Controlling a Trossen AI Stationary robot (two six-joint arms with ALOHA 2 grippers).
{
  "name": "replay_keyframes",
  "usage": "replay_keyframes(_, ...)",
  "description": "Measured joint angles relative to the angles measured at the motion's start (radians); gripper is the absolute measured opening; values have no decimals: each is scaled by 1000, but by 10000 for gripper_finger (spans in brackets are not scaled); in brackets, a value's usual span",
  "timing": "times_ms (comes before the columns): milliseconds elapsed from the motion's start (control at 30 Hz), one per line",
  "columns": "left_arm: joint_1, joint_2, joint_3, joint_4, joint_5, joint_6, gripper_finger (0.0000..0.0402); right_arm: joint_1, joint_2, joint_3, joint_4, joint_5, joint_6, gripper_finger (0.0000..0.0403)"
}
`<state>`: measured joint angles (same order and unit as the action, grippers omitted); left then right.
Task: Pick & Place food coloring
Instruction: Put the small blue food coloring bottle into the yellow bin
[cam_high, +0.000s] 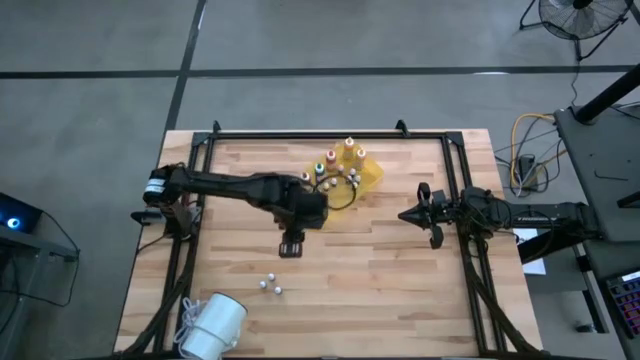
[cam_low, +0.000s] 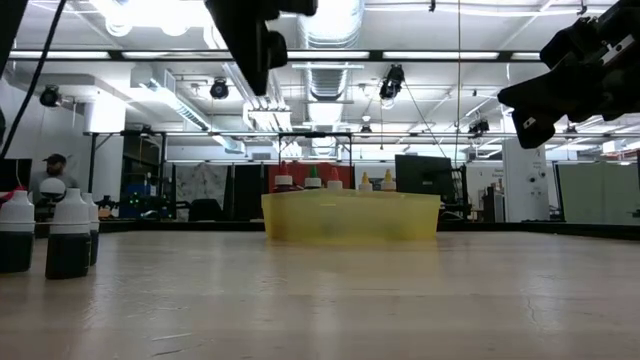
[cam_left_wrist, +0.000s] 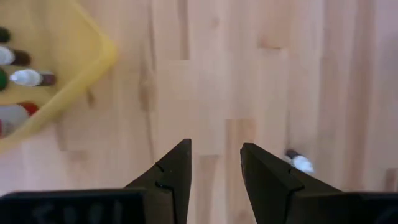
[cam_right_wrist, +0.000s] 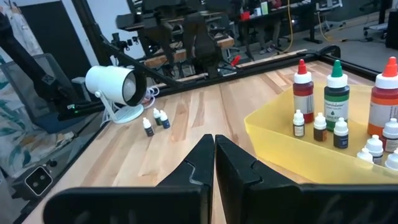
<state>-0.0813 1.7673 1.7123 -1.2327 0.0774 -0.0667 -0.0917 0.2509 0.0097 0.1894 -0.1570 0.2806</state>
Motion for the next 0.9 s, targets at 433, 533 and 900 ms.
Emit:
replay_keyframes(433,-235,-13,-6,-17,1,-77,110,0,0,0,0,0,0,9)
replay_keyframes(533,-277,-15,-12,-19,2,-106,110,0,0,0,0,0,0,9)
replay_keyframes(900,-355,-21,-16,-57,14,-138,110,0,0,0,0,0,0,9)
